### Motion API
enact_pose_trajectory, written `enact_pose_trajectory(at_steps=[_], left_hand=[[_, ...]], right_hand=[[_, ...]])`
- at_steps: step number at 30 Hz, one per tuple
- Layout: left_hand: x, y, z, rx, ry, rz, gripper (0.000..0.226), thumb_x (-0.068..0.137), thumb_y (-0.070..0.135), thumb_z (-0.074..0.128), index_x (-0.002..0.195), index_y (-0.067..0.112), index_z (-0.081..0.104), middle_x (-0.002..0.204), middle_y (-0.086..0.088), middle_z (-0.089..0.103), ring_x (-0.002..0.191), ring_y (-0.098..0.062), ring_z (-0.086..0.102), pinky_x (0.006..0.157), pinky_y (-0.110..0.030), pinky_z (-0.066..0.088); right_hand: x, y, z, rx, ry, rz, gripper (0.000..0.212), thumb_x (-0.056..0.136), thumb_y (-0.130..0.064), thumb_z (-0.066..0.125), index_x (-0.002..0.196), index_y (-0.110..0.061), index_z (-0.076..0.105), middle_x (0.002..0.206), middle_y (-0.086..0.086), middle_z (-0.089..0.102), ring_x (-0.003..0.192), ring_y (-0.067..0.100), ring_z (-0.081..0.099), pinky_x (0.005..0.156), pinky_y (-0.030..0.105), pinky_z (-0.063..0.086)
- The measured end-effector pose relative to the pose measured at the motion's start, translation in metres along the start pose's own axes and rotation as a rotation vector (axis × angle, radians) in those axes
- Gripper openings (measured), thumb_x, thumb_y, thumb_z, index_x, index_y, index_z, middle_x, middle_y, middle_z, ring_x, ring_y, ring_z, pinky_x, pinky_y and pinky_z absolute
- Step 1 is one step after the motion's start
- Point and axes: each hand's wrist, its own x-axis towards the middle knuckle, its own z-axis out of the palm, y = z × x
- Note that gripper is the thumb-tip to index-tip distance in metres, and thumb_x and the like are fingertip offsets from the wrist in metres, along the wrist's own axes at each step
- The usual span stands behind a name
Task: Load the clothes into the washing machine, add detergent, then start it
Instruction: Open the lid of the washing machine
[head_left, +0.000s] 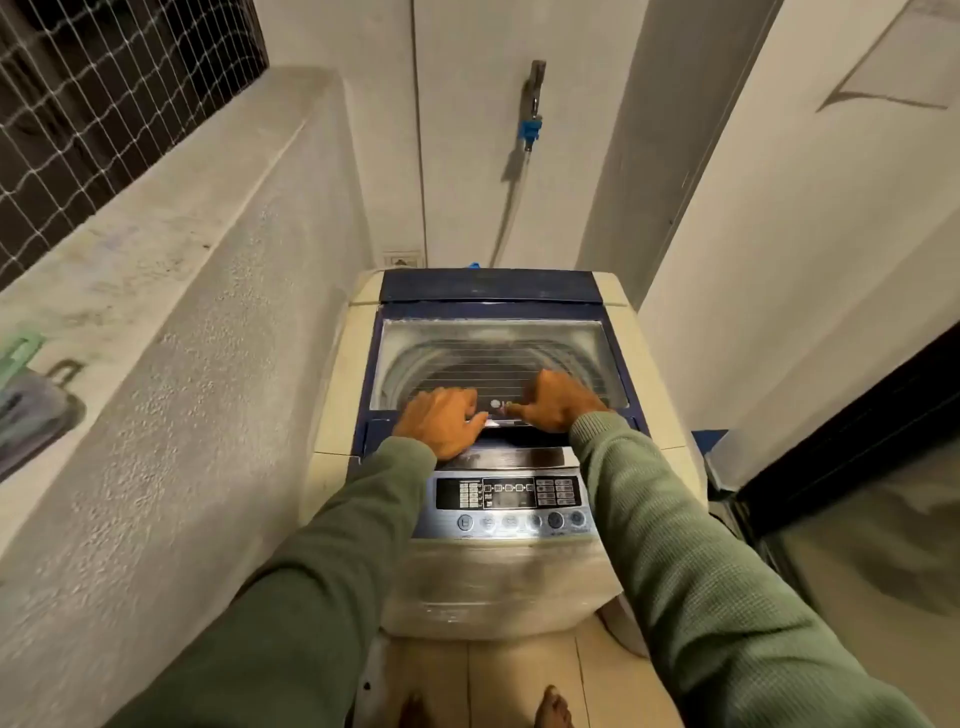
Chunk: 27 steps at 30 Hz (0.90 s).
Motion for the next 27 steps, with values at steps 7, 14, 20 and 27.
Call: enact_pose_trajectory(at_steps=[7, 14, 20, 27], left_hand=[[-0.006, 0.003, 0.023, 0.121, -0.199, -0.080, 0.032, 0.098, 0.037, 0.040, 0.099, 0.017, 0.065, 0.103, -0.008, 0.069, 0.098, -0.027, 0.060, 0.098, -0.039, 0.033], [-0.018, 0.005, 0.035, 0.158, -0.238, -0.152, 0.043, 0.101, 0.042, 0.033, 0.111, 0.018, 0.067, 0.119, -0.007, 0.065, 0.111, -0.025, 0.055, 0.104, -0.045, 0.023], [-0.024, 0.012, 0.029, 0.038, -0.326, -0.220, 0.053, 0.100, 0.054, 0.029, 0.122, 0.018, 0.061, 0.132, -0.007, 0.058, 0.131, -0.026, 0.043, 0.115, -0.053, 0.010], [-0.004, 0.026, -0.048, -0.009, -0.042, -0.070, 0.074, 0.093, 0.069, 0.025, 0.077, 0.012, 0.069, 0.078, -0.002, 0.067, 0.088, -0.019, 0.059, 0.112, -0.051, 0.021]], right_hand=[[-0.006, 0.010, 0.014, -0.063, -0.242, 0.131, 0.071, 0.074, -0.067, 0.064, 0.119, -0.011, 0.061, 0.122, 0.009, 0.063, 0.103, 0.030, 0.061, 0.090, 0.044, 0.050], [-0.011, 0.016, 0.030, -0.107, -0.240, 0.162, 0.070, 0.073, -0.072, 0.060, 0.116, -0.017, 0.064, 0.123, 0.009, 0.063, 0.111, 0.032, 0.058, 0.093, 0.043, 0.048], [-0.017, 0.019, 0.036, -0.116, -0.243, 0.139, 0.063, 0.078, -0.069, 0.056, 0.118, -0.020, 0.064, 0.125, 0.008, 0.062, 0.116, 0.031, 0.054, 0.098, 0.045, 0.046], [-0.024, -0.004, -0.076, -0.054, -0.303, 0.014, 0.062, 0.069, -0.075, 0.062, 0.104, -0.024, 0.069, 0.113, 0.001, 0.066, 0.102, 0.024, 0.060, 0.099, 0.044, 0.045]])
